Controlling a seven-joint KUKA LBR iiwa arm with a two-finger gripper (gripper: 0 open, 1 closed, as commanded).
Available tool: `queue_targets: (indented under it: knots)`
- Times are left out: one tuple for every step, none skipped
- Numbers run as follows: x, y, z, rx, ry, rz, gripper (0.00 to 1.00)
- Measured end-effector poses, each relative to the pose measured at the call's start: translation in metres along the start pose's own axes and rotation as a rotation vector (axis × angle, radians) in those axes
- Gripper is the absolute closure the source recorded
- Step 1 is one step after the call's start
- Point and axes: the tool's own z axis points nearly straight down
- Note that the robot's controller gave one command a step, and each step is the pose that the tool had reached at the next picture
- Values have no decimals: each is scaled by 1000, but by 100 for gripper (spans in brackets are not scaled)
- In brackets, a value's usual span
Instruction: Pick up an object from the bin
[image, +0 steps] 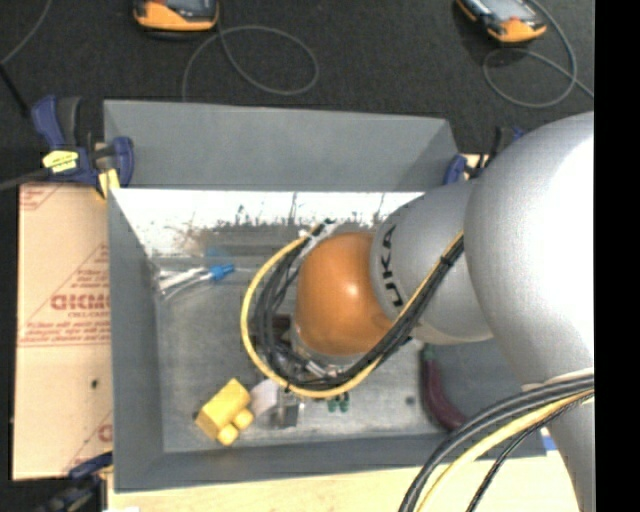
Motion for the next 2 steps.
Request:
queue_targets:
  knots:
    - [0,0,0,0,0,1,100]
    - [0,0,0,0,0,1,100]
